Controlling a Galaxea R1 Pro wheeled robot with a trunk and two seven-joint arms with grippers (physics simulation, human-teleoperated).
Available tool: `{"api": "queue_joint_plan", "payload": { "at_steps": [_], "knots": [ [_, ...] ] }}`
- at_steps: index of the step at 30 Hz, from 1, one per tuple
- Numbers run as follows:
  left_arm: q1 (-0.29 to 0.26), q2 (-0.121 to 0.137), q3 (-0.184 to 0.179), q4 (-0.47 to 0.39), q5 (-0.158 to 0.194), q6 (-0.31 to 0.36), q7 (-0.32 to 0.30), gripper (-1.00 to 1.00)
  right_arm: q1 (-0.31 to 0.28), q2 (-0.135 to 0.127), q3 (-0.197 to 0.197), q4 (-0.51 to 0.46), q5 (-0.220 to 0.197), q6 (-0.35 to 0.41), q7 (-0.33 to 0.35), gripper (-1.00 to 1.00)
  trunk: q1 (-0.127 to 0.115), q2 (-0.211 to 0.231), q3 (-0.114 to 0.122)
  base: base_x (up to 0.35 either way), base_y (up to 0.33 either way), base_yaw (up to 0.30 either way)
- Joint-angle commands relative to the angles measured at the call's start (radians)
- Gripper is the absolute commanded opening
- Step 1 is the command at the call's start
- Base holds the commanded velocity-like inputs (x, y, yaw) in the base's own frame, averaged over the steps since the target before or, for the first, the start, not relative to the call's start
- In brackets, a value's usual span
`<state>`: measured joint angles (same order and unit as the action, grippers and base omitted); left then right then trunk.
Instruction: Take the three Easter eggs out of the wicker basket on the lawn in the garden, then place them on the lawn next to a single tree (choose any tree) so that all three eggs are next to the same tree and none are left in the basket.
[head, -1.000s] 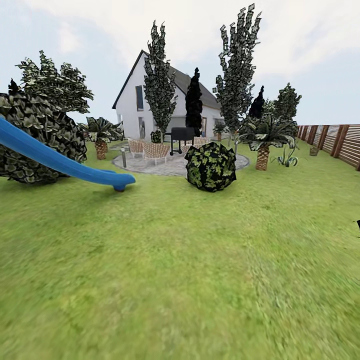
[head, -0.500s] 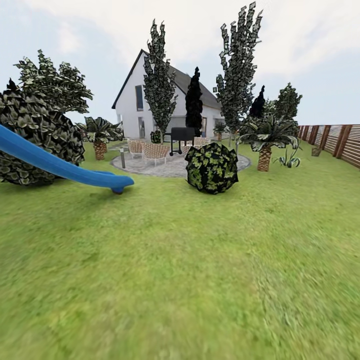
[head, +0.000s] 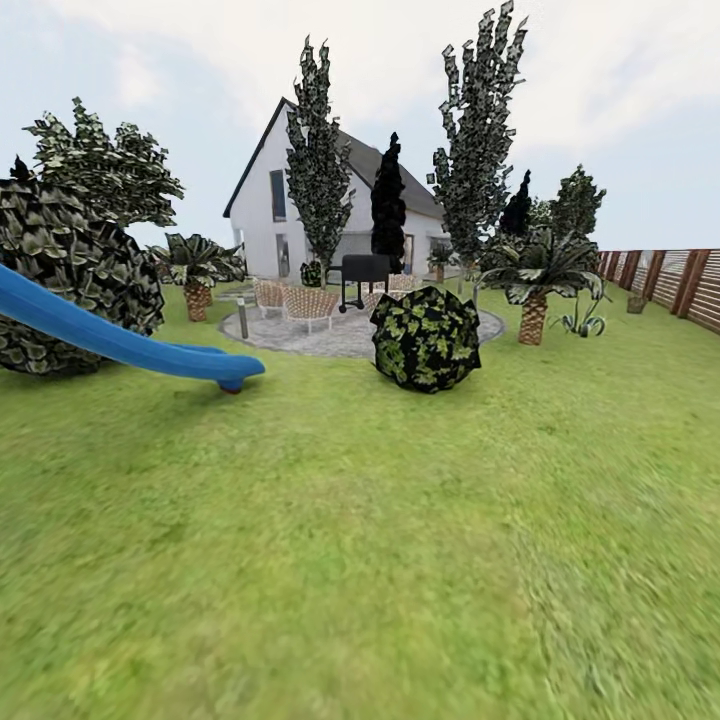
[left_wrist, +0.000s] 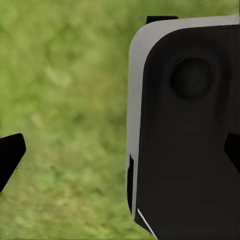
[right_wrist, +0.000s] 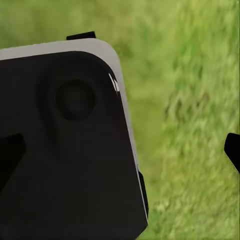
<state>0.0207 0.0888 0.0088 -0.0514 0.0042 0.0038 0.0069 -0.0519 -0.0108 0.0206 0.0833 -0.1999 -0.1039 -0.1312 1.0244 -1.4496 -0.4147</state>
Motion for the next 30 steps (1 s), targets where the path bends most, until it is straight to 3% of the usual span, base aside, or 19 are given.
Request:
{"api": "queue_joint_plan", "payload": {
  "at_steps": [1,15,30],
  "knots": [
    [0.001,0.0,0.001,-0.002,0.0,0.001,0.001,1.0,-0.002,0.0,0.002,0.005,-0.008,-0.008,0.001,1.0,0.001,0.0,-0.001,0.328,0.0,0.0],
    [0.001,-0.001,0.001,-0.002,0.0,0.0,0.001,1.0,-0.002,0.0,0.002,0.004,-0.007,-0.008,0.003,1.0,0.001,0.0,-0.001,0.328,0.0,-0.016],
    [0.001,-0.001,0.0,-0.002,0.0,0.0,0.001,1.0,-0.002,0.002,0.002,0.005,-0.006,-0.007,0.005,1.0,0.001,0.0,-0.001,0.328,0.0,-0.258]
  ]
}}
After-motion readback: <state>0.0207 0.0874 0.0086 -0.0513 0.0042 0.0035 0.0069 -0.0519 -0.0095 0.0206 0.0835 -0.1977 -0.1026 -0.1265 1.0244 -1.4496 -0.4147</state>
